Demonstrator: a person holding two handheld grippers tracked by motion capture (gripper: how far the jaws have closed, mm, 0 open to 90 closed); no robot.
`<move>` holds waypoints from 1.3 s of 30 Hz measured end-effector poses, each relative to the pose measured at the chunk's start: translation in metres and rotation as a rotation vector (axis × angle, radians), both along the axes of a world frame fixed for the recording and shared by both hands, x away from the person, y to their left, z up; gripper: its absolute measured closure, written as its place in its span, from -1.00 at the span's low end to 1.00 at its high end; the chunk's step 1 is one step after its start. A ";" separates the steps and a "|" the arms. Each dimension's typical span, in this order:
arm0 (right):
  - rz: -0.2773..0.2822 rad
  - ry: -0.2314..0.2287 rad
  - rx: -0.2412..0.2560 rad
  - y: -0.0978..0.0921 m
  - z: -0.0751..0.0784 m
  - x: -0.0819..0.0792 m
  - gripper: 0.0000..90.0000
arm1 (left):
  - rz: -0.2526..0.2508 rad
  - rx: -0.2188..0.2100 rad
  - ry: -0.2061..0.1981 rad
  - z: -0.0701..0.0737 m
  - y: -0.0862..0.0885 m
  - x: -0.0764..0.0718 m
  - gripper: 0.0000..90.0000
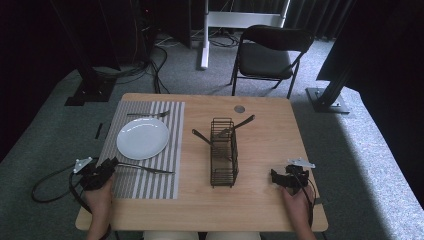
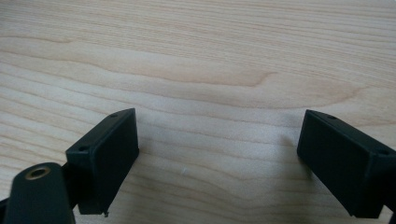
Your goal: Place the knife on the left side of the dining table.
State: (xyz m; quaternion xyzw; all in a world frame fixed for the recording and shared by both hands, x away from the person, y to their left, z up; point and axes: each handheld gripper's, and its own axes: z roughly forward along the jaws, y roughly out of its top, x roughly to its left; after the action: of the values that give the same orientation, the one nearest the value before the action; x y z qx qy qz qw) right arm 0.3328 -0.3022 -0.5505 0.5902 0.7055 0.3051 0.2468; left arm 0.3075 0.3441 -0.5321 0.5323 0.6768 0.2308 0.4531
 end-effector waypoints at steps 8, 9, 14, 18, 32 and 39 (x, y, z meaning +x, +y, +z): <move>0.000 0.000 0.000 0.000 0.000 0.000 -0.74 | 0.000 0.068 0.106 -0.011 0.000 0.013 0.40; 0.000 0.000 0.000 0.000 0.000 0.000 -0.74 | 0.000 0.068 0.106 -0.011 0.000 0.013 0.40; 0.000 0.000 0.000 0.000 0.000 0.000 -0.74 | 0.011 0.108 0.107 -0.010 -0.001 0.013 0.38; 0.000 0.000 0.000 0.000 0.000 0.000 -0.74 | -0.008 0.108 0.146 -0.012 -0.001 0.013 0.23; 0.000 0.000 0.000 0.000 0.000 0.000 -0.74 | -0.021 0.158 0.106 -0.005 -0.012 -0.016 -0.04; 0.000 0.000 0.000 0.000 0.000 0.000 -0.74 | -0.081 0.189 0.120 -0.003 -0.026 -0.032 -0.21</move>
State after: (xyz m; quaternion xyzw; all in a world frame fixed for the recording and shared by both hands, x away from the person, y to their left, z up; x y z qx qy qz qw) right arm 0.3328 -0.3022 -0.5505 0.5901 0.7055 0.3052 0.2469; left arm 0.2754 0.3178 -0.5355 0.6126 0.6558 0.2427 0.3685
